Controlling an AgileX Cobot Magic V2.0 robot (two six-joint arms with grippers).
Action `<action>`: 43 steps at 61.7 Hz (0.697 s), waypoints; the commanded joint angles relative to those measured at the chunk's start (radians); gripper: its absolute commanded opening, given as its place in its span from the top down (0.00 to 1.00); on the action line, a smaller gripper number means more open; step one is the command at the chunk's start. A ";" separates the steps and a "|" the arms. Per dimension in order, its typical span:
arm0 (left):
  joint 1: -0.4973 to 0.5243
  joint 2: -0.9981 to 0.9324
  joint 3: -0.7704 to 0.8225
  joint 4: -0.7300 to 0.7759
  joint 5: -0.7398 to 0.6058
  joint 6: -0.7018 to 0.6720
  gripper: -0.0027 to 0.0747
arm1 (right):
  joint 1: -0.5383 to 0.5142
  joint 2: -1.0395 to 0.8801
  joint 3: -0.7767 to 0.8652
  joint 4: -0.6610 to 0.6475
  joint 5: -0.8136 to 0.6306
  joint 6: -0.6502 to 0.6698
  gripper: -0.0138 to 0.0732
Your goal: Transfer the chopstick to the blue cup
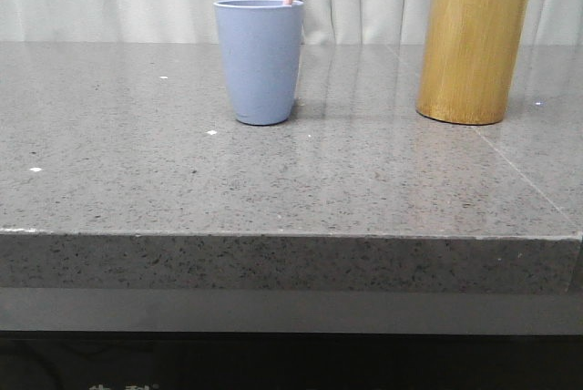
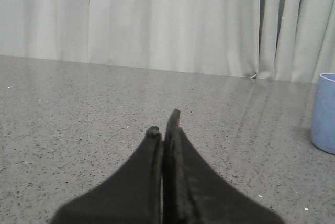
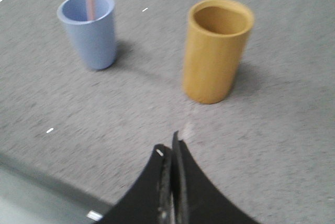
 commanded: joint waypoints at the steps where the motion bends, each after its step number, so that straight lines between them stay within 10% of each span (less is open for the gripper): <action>1: 0.001 -0.025 0.012 0.000 -0.074 -0.009 0.99 | -0.063 -0.078 0.068 -0.022 -0.191 -0.012 0.92; 43: 0.001 -0.025 0.012 0.000 -0.074 -0.009 0.99 | -0.212 -0.594 0.846 -0.009 -0.809 -0.076 0.92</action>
